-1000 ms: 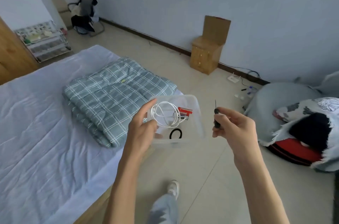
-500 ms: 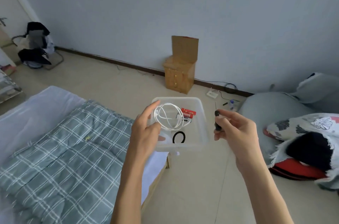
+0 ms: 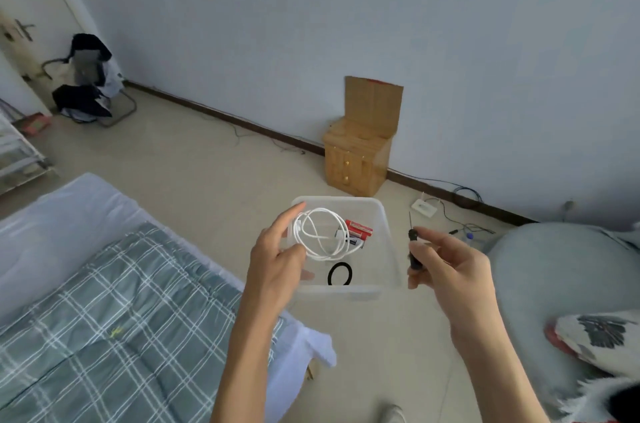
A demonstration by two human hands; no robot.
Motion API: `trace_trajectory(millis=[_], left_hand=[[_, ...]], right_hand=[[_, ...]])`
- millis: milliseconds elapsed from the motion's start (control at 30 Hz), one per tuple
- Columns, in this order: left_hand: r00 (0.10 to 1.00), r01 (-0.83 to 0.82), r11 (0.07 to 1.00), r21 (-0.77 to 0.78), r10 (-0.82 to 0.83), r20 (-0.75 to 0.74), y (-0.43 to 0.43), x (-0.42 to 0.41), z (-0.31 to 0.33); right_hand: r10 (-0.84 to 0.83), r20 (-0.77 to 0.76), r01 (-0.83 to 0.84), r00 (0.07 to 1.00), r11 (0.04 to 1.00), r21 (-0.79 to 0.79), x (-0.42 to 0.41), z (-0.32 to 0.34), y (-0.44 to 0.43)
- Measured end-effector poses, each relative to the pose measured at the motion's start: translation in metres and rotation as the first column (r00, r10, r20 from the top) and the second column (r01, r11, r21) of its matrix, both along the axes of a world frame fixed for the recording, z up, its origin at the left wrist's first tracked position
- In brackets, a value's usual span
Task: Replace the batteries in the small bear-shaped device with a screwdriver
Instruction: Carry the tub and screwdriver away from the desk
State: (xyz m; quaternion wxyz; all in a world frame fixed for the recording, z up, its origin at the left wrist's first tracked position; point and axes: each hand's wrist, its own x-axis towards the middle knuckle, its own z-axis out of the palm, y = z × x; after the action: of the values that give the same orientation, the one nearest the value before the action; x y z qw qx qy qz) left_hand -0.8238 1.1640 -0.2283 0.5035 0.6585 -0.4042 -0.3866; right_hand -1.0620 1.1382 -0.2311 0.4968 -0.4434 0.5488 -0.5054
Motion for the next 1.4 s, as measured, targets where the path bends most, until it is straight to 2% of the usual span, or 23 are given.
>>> trace_trajectory(millis=[167, 467, 700, 800, 933, 1033, 1267, 1400], left_hand=[[0.999, -0.03, 1.0, -0.008, 0.03, -0.033, -0.107, -0.016, 0.008], [0.999, -0.021, 0.999, 0.028, 0.022, -0.034, -0.266, -0.018, -0.007], [1.0, 0.01, 1.0, -0.011, -0.01, 0.006, -0.423, 0.031, -0.021], [1.0, 0.006, 1.0, -0.026, -0.006, 0.005, -0.49, 0.058, -0.014], [1.0, 0.017, 0.999, -0.045, -0.017, -0.009, -0.564, 0.092, -0.004], [0.999, 0.029, 0.999, -0.019, -0.029, 0.018, -0.613, 0.114, -0.005], [1.0, -0.002, 1.0, 0.025, 0.003, -0.025, -0.733, 0.156, -0.027], [0.997, 0.059, 0.997, 0.052, -0.062, 0.05, -0.821, 0.178, -0.049]], right_hand=[[0.004, 0.005, -0.003, 1.0, 0.999, -0.049, -0.025, 0.021, -0.111], [0.025, 0.006, -0.025, 1.0, 0.999, 0.032, -0.023, -0.005, -0.274], [0.019, 0.002, -0.019, 1.0, 1.0, 0.0, 0.026, -0.017, -0.437], [0.031, -0.048, -0.031, 0.998, 0.999, -0.009, 0.054, -0.008, -0.507], [0.046, -0.028, -0.047, 0.999, 0.998, -0.035, 0.09, 0.007, -0.585], [0.056, -0.028, -0.056, 0.998, 0.998, -0.004, 0.115, 0.002, -0.633], [0.041, -0.033, -0.04, 0.999, 0.999, 0.036, 0.157, -0.026, -0.756], [0.005, -0.018, -0.005, 1.0, 0.999, 0.05, 0.173, -0.044, -0.843]])
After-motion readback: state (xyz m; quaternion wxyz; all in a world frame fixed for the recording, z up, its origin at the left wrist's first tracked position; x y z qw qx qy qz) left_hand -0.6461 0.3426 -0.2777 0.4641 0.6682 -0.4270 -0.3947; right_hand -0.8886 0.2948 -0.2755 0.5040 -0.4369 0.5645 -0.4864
